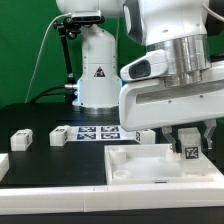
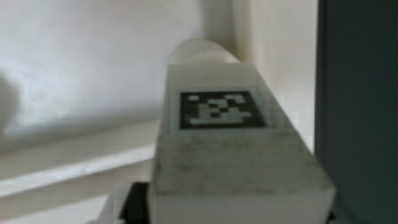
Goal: Assemble one leg
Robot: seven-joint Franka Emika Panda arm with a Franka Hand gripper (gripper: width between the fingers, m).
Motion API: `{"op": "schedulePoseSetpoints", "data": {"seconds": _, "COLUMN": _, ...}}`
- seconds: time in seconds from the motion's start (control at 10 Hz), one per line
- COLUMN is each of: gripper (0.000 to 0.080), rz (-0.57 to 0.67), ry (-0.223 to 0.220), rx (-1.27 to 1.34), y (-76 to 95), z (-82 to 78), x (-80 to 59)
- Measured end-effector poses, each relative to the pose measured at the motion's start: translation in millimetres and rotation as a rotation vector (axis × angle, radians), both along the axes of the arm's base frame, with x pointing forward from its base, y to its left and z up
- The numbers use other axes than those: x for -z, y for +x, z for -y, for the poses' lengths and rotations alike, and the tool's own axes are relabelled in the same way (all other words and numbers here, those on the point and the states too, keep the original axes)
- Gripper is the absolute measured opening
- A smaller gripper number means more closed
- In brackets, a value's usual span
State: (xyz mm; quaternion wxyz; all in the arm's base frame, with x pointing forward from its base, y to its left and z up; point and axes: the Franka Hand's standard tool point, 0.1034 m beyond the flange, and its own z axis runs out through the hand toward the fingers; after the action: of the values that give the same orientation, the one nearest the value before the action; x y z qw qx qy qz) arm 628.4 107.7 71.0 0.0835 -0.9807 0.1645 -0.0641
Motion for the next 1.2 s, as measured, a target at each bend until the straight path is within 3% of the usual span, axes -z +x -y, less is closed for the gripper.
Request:
{"op": "schedulePoseSetpoints", "data": {"seconds": 0.4, "gripper": 0.0291, "rz": -0.044, "ry": 0.076, "rx": 0.443, "y": 2.1, "z": 6.4, "x": 0.7}}
{"op": "schedulePoseSetpoints", "data": {"seconds": 0.7, "gripper": 0.0291, "rz": -0.069, "ry": 0.091, "rx": 0.571, "y": 0.6, "z": 8.0, "x": 1.1}}
{"op": "schedulePoseSetpoints", "data": {"seconds": 0.8, "gripper": 0.0370, "rz": -0.066, "ry": 0.088, "rx": 0.547, "y": 0.4, "z": 7.2, "x": 1.7}}
{"op": "schedulePoseSetpoints", "data": {"seconds": 0.9, "gripper": 0.0506, "rz": -0.059, "ry": 0.080, "rx": 0.498, "y": 0.4, "z": 7.2, "x": 1.8}}
{"op": "schedulePoseSetpoints", "data": {"seconds": 1.0, "gripper": 0.0506, "rz": -0.050, "ry": 0.074, "rx": 0.443, "y": 1.6, "z": 9.1, "x": 1.0}}
{"op": "schedulePoseSetpoints", "data": {"seconds": 1.1, "gripper": 0.0619, "rz": -0.033, "ry": 0.055, "rx": 0.331, "y": 1.7, "z": 8.6, "x": 0.8}}
{"op": "schedulePoseSetpoints", "data": {"seconds": 1.2, "gripper": 0.0640, "rz": -0.015, "ry": 0.036, "rx": 0.205, "y": 1.3, "z": 5.8, "x": 0.7}}
